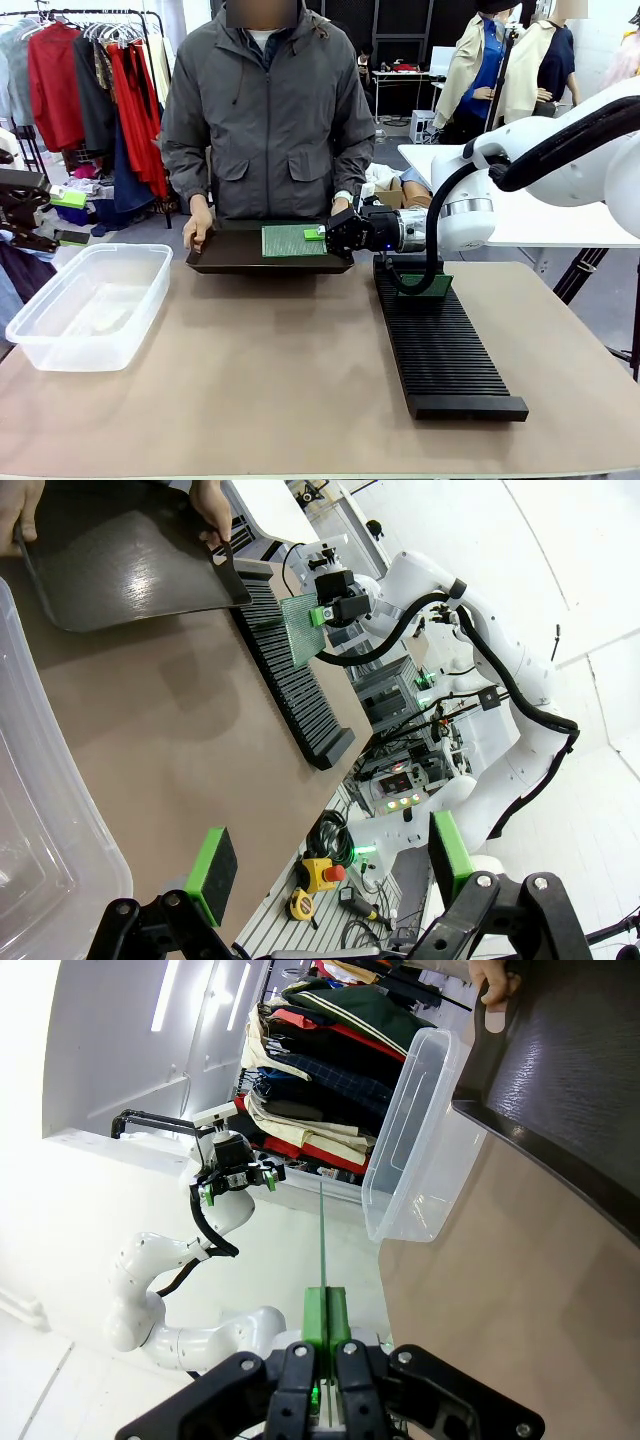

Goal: Sort PCBs into racks and boxes based on the side picked up.
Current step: If the short side of the Blank PCB is picked up, insert it into the PCB Rack ; if the long side is picked up, place it in the Organizing box.

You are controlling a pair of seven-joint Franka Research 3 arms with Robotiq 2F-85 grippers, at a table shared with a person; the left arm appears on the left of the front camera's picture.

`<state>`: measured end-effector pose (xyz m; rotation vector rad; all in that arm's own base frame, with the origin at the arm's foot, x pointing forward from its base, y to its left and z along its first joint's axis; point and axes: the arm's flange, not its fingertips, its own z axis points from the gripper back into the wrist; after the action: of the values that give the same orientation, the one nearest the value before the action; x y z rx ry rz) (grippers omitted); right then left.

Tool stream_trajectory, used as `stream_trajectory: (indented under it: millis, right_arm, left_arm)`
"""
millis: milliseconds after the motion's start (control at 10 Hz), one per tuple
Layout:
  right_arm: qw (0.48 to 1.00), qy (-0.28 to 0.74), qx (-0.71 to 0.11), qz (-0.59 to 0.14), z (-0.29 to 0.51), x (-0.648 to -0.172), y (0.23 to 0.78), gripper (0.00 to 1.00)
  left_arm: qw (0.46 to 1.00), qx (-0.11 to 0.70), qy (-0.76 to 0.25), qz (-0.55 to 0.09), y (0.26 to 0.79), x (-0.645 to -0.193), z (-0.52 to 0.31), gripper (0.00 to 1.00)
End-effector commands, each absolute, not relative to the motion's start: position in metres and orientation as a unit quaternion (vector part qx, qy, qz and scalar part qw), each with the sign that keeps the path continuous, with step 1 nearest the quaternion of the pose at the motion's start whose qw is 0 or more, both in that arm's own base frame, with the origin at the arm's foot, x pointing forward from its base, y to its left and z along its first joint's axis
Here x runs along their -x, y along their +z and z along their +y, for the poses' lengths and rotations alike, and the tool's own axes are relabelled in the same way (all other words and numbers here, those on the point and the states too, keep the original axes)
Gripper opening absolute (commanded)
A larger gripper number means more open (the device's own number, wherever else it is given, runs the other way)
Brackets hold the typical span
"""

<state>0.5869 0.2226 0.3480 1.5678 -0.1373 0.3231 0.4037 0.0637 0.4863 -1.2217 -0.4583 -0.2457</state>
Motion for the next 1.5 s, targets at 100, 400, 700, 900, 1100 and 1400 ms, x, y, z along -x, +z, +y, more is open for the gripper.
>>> stream_trajectory:
  millis: [100,400,700,900,1100,1400]
  right_arm:
    - [0.691,0.147,-0.704,-0.069,0.222,-0.586,0.349,0.0]
    - [0.682,0.154,-0.71,-0.08,0.211,-0.58,0.366,0.0]
    - [0.678,0.168,-0.709,-0.095,0.176,-0.57,0.387,0.0]
    - [0.678,0.171,-0.706,-0.11,0.144,-0.566,0.397,0.0]
    - [0.684,0.173,-0.699,-0.117,0.112,-0.564,0.396,0.0]
    - [0.676,0.217,-0.69,-0.14,0.059,-0.554,0.404,0.0]
  left_arm:
    - [0.788,0.567,-0.114,-0.21,0.488,-0.402,0.064,1.0]
    - [0.788,0.567,-0.114,-0.21,0.488,-0.402,0.064,1.0]
    - [0.788,0.567,-0.114,-0.21,0.488,-0.402,0.064,1.0]
    - [0.788,0.567,-0.114,-0.21,0.488,-0.402,0.064,1.0]
    - [0.788,0.567,-0.114,-0.21,0.488,-0.402,0.064,1.0]
    - [0.788,0.567,-0.114,-0.21,0.488,-0.402,0.064,1.0]
